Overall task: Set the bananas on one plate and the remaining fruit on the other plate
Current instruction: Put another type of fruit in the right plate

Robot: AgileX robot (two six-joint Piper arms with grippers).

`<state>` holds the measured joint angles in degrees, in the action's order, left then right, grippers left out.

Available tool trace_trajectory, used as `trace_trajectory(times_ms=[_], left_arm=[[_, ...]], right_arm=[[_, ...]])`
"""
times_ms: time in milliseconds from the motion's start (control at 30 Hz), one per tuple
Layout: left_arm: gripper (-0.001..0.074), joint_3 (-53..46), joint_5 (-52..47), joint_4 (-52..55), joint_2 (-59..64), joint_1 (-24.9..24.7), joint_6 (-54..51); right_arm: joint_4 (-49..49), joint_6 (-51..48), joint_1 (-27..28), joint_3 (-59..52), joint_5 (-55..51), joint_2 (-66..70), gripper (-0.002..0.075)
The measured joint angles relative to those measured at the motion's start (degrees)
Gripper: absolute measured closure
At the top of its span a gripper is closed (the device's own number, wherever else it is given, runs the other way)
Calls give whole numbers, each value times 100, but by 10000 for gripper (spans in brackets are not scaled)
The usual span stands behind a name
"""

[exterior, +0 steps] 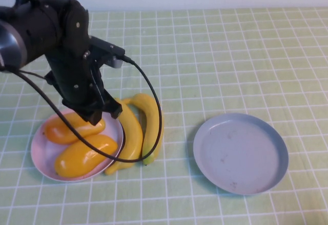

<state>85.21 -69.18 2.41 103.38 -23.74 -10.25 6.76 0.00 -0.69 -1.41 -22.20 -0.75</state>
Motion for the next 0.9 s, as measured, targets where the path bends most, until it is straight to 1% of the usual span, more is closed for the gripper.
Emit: trace_trajectory(times_ms=[33,100,233,300,433,567,700,800,900], left_arm=[[656,34,0,-16,-73,0,0],[702,56,-28,-19,-319,0,0],[728,-146,-25,-89,-1025,0,4],[732,-414,204,-127,-1549,0,54],[734,-1209,746,-280,-2841,0,90],[734,-2283,1240,-381,-4305,0,103],[735,-3354,2078,-381,-5723,0,116],[735,-4159,2777,-368,-6842,0,449],[735,-4691,3016,-137,-7676,0,736]], right_arm=[[0,0,0,0,0,0,741],[0,0,0,0,0,0,741],[0,0,0,0,0,0,741],[0,0,0,0,0,0,741],[0,0,0,0,0,0,741],[0,0,0,0,0,0,741],[0,0,0,0,0,0,741],[0,0,0,0,0,0,741],[0,0,0,0,0,0,741]])
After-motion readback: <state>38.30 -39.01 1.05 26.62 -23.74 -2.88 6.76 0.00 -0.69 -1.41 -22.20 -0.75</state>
